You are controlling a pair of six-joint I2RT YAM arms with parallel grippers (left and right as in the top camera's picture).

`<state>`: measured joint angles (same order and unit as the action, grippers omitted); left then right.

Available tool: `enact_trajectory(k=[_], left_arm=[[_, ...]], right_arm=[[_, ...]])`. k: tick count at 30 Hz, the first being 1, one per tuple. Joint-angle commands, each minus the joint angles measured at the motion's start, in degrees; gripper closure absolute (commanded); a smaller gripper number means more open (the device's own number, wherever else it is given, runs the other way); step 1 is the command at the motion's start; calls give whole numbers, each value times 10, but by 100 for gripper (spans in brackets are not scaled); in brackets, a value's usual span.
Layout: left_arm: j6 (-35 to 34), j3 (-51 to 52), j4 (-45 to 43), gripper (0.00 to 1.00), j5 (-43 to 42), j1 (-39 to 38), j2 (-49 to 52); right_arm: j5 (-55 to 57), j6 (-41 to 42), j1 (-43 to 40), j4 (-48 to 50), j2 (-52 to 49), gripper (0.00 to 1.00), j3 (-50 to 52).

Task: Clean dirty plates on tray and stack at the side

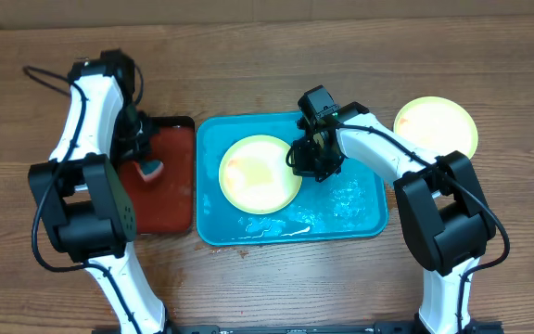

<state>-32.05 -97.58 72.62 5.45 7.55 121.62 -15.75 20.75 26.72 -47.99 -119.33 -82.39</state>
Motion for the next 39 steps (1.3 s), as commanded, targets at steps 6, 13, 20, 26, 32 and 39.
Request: enact_trajectory(k=[6, 13, 20, 26, 32, 39], left_arm=[[42, 73, -50, 86, -55, -7, -13], [81, -39, 39, 63, -81, 5, -14], [94, -194, 127, 0, -81, 20, -14], [93, -205, 133, 0, -96, 16, -14], [87, -202, 126, 0, -99, 14, -14], [87, -202, 120, 0, -98, 14, -14]], right_arm=[[29, 3, -5, 8, -6, 96, -5], [28, -10, -5, 14, -6, 96, -5], [32, -58, -4, -13, 10, 96, -46], [197, -63, 28, -87, 44, 96, -118], [449, -63, 107, -124, 70, 96, -154], [669, -186, 207, -128, 73, 96, -156]])
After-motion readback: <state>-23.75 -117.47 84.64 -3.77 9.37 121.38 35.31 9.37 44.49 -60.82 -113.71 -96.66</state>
